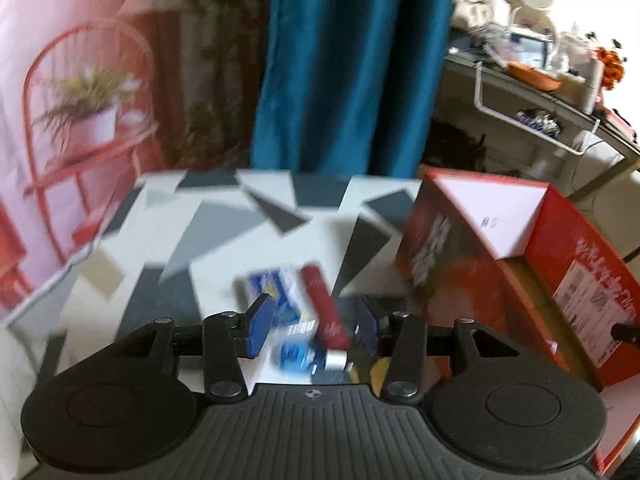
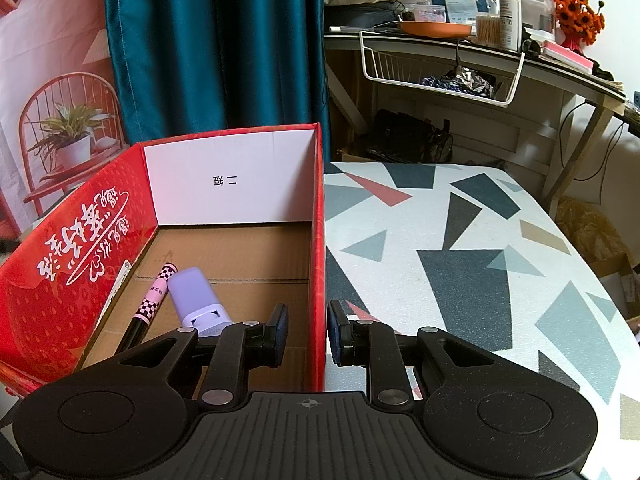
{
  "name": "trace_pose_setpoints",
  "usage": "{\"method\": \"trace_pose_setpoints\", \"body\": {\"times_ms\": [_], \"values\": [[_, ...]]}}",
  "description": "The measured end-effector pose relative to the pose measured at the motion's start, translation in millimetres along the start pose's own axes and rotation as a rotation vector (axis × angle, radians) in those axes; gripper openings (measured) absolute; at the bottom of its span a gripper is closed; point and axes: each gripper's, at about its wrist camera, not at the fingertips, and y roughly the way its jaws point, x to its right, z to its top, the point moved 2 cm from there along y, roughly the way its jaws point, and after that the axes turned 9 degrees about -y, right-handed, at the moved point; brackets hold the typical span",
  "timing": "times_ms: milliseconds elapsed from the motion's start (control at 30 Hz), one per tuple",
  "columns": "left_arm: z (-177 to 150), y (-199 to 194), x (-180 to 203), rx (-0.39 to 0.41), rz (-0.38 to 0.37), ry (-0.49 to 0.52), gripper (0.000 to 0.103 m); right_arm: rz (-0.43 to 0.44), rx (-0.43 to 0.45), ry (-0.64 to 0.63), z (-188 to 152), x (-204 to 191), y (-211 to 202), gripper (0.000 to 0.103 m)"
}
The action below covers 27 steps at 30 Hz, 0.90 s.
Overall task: Organize rigid objects
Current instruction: 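Return the left gripper and grasp the red-capped marker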
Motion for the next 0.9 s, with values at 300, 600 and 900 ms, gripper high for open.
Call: {"method": "trace_pose_setpoints", "body": {"times_ms": [300, 600, 900], "values": [[-55.1, 12.1, -1.3, -0.168, -0.049, -0.068, 0.048, -0.001, 0.000, -0.002, -0.3, -0.2, 0.1, 0.021], [-85.5, 15.1, 12.2, -0.207, -0.012, 0.014, 0.035, -0.001, 0.001, -0.003, 0.0, -0.5, 0.1, 0.021], [-81.3, 19.4, 4.5, -0.159, 0.059, 0.014, 0.016, -0.001, 0.001, -0.006, 0.0, -0.5, -0.2, 0.021]]}}
